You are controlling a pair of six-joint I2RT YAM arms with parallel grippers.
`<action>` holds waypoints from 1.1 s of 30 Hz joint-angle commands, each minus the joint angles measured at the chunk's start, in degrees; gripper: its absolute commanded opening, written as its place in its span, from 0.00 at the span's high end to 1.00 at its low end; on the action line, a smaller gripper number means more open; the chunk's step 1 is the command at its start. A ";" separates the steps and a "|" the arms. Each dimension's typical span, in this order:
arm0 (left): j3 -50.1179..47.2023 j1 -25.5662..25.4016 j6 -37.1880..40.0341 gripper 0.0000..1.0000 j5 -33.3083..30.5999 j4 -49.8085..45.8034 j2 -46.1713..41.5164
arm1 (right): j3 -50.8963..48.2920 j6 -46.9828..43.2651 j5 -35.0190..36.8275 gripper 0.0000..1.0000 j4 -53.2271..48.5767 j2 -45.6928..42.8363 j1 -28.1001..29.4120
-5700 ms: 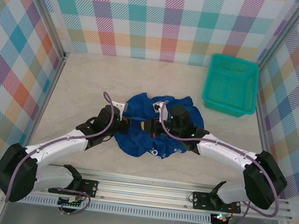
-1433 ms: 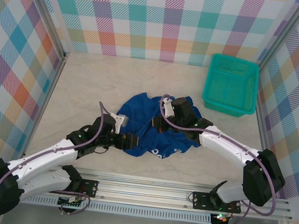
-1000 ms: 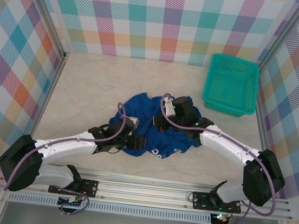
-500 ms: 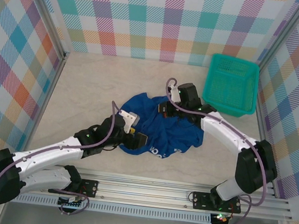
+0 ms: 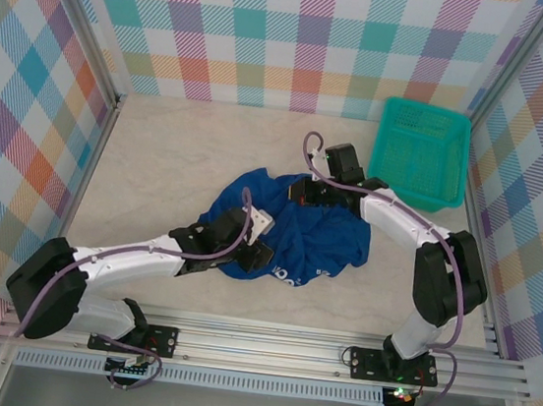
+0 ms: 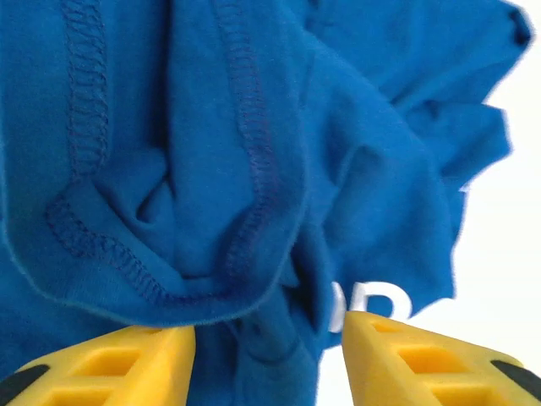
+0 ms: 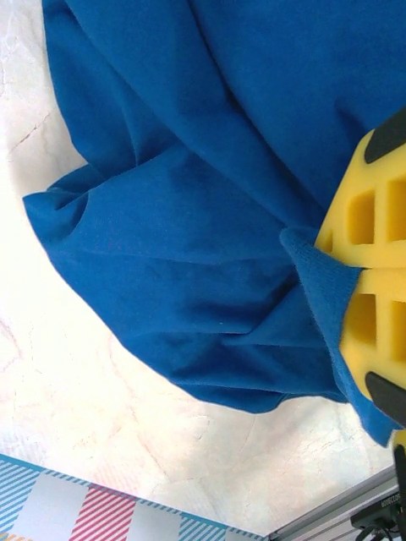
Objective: Fold the inside-out t-shirt
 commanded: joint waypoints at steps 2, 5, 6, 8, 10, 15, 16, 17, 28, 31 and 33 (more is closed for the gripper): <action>4.14 -0.04 2.27 0.47 -7.82 0.10 3.84 | 1.48 -0.07 -2.36 1.00 0.35 0.71 -0.43; 5.89 1.05 2.70 0.46 -8.45 0.26 6.22 | 1.39 -0.02 -2.59 1.00 0.39 0.63 -0.45; 6.19 1.43 2.91 0.46 -7.98 0.69 6.73 | 1.39 -0.01 -2.64 1.00 0.38 0.72 -0.45; 7.16 2.12 3.36 0.46 -8.09 0.82 7.91 | 1.30 -0.01 -2.88 1.00 0.38 0.71 -0.45; 7.86 3.24 3.37 0.49 -7.83 1.43 8.80 | 1.04 0.06 -3.00 1.00 0.49 0.63 -0.44; 8.35 5.88 3.23 0.61 -6.13 2.51 9.81 | 0.51 0.16 -3.13 1.00 0.86 0.41 -0.45; 8.43 6.28 3.27 0.64 -4.82 2.99 9.99 | 0.44 0.16 -3.10 1.00 0.92 0.37 -0.45; 8.59 6.68 3.33 0.67 -3.70 3.33 10.22 | 0.42 0.29 -3.26 1.00 1.05 0.37 -0.43; 5.39 11.99 -1.38 1.00 8.38 8.27 3.71 | -0.01 -0.93 0.41 1.00 0.43 -1.20 -0.46; 1.75 12.82 -4.97 1.00 12.43 12.10 -1.24 | -0.18 -1.24 1.90 1.00 -0.12 -1.39 -0.46; 0.05 13.46 -7.08 1.00 11.77 13.08 -3.89 | -0.15 -1.16 2.11 1.00 -0.09 -1.39 -0.45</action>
